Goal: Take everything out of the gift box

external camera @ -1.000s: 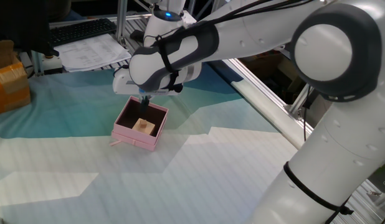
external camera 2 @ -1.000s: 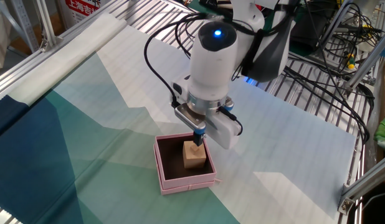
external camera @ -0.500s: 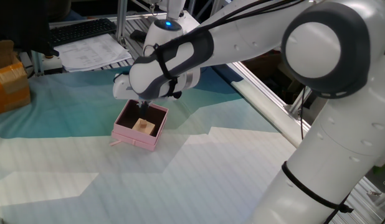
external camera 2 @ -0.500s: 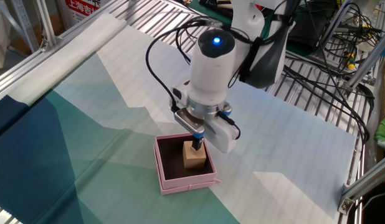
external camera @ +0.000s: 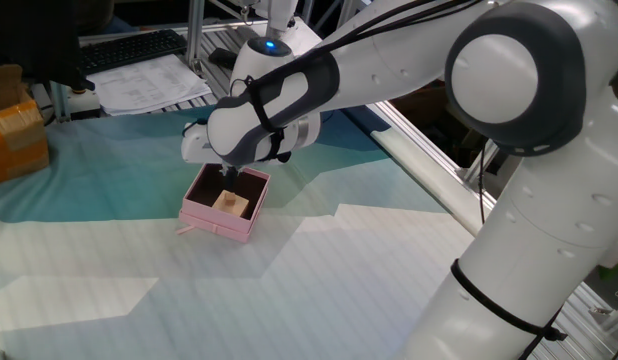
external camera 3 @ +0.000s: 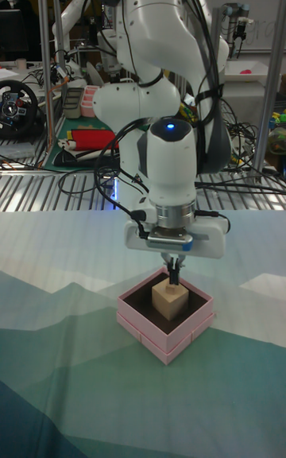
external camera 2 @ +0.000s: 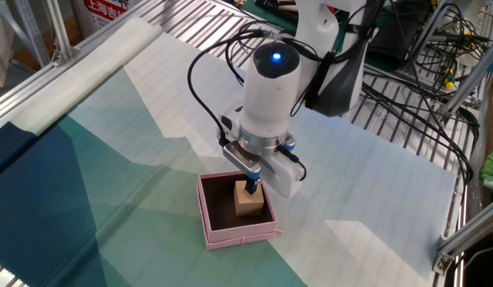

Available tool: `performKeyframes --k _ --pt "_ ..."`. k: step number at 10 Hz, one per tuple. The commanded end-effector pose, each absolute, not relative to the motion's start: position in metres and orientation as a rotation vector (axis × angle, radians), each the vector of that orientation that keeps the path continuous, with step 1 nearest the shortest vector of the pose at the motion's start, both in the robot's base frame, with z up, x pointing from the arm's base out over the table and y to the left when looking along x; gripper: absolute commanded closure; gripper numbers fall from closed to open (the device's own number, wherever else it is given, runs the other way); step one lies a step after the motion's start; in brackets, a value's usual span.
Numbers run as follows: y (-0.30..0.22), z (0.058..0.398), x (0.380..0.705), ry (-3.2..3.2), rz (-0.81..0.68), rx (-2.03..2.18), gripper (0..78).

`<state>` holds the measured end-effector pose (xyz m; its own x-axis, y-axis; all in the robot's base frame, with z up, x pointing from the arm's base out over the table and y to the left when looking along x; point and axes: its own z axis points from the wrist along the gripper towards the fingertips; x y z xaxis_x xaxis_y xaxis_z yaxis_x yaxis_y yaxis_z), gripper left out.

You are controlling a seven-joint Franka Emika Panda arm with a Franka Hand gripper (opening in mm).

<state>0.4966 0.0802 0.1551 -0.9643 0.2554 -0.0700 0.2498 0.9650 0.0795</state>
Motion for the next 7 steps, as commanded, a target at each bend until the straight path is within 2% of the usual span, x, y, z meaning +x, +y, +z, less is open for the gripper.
performKeyframes --k 1,7 --pt "0.0787 0.1519 0.4942 3.031 0.11 0.388 77.6" --pt "0.0739 0.1439 0.4889 3.03 0.113 0.389 77.6"
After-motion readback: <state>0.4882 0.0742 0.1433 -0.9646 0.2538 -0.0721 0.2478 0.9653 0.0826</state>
